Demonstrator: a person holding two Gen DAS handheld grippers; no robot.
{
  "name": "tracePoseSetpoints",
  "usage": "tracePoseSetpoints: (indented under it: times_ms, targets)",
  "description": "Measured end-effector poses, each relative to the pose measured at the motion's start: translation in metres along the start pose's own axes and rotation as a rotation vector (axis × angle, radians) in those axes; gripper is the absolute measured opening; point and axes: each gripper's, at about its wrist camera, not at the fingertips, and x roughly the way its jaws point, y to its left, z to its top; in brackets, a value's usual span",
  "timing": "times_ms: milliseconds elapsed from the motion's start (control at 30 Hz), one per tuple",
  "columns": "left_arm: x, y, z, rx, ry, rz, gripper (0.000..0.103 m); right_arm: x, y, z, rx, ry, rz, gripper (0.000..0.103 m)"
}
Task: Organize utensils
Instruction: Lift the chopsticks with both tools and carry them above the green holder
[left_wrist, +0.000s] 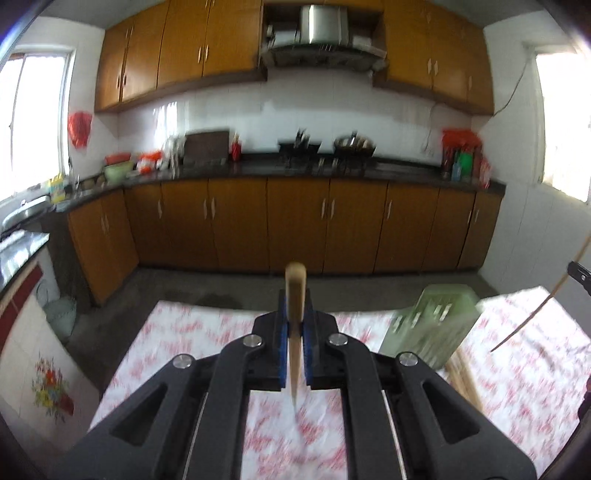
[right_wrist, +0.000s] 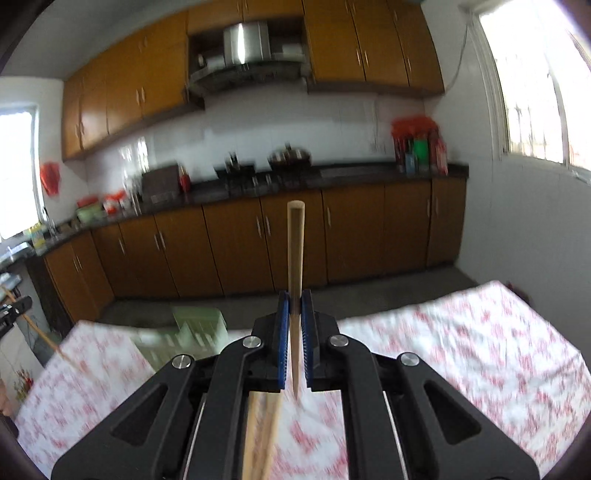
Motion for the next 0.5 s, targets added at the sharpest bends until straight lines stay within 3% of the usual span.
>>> tracePoseSetpoints:
  times_ms: [233,500]
  targets:
    - [-0.036,-0.037,0.063,-0.016,-0.217,-0.056,0.008,-0.025,0.028,0.046,0.039,-0.181,0.137,0.007]
    - [-0.015,-0.089,0.105,-0.049,-0.335,-0.1,0.008,0.002,0.044,0.031,0.026,-0.113,0.203,0.008]
